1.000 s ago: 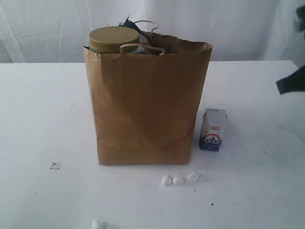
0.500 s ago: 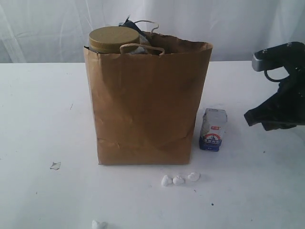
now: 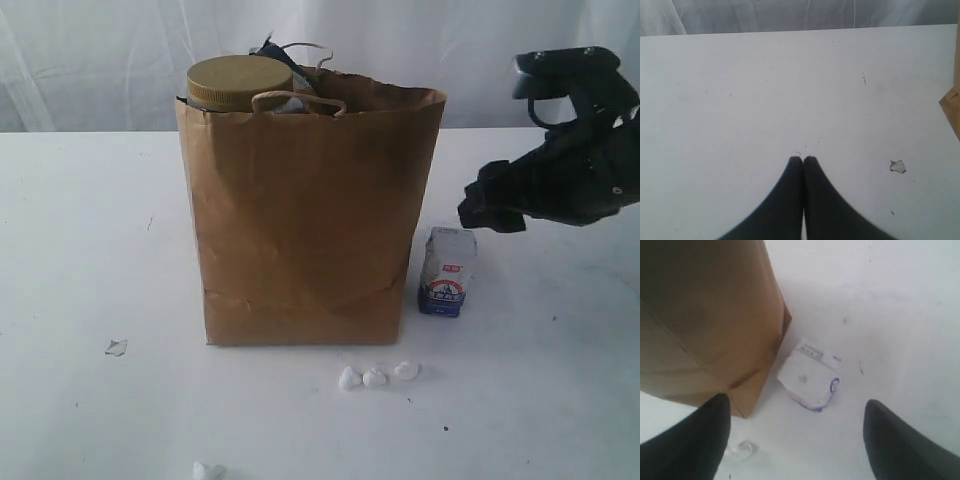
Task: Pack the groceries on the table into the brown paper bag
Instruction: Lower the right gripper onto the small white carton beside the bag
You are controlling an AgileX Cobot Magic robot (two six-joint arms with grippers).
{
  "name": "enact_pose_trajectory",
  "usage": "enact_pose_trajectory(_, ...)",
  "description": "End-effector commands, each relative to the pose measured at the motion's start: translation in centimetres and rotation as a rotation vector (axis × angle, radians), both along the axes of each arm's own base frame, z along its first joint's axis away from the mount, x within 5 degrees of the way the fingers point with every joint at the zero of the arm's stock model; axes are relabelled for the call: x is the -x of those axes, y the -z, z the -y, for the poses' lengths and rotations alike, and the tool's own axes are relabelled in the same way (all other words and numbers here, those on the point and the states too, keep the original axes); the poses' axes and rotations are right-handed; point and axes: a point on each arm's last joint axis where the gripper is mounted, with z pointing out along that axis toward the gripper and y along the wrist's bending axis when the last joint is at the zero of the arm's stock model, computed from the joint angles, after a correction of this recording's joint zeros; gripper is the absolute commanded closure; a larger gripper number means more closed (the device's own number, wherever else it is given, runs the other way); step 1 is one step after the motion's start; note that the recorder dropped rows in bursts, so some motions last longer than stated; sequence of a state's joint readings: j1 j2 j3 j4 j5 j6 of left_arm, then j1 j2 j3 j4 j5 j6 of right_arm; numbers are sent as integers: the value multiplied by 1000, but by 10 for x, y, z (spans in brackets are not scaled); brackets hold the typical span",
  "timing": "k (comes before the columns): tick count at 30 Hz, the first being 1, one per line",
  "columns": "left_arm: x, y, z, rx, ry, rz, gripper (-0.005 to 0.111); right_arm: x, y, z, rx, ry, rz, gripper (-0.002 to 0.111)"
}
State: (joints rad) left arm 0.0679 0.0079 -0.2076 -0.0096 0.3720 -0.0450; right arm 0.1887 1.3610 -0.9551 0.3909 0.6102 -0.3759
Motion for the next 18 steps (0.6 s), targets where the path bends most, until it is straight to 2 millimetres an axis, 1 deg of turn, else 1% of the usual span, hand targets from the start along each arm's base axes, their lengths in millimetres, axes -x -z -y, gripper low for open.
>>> enact_pose_trajectory(1, 0, 0, 0, 13, 0, 9, 107, -21, 21, -6, -79, 130, -72, 39)
enact_pose_trajectory(2, 0, 0, 0, 13, 0, 9, 107, -29, 32, -9, -68, 121, -129, 39)
enact_pose_trajectory(3, 0, 0, 0, 13, 0, 9, 107, -38, 40, -11, -61, 112, -172, 39)
enact_pose_trajectory(5, 0, 0, 0, 13, 0, 9, 107, -49, 43, -13, -55, 107, -180, 39)
enact_pose_trajectory(8, 0, 0, 0, 13, 0, 9, 107, -59, 42, -14, -65, 128, -129, 39)
enact_pose_trajectory(9, 0, 0, 0, 13, 0, 9, 107, -63, 46, -14, -56, 129, -134, 39)
enact_pose_trajectory(11, 0, 0, 0, 13, 0, 9, 107, -65, 55, -15, -48, 127, -156, 39)
enact_pose_trajectory(14, 0, 0, 0, 13, 0, 9, 107, -68, 62, -15, -43, 131, -172, 39)
enact_pose_trajectory(18, 0, 0, 0, 13, 0, 9, 107, -71, 63, -15, -43, 141, -147, 39)
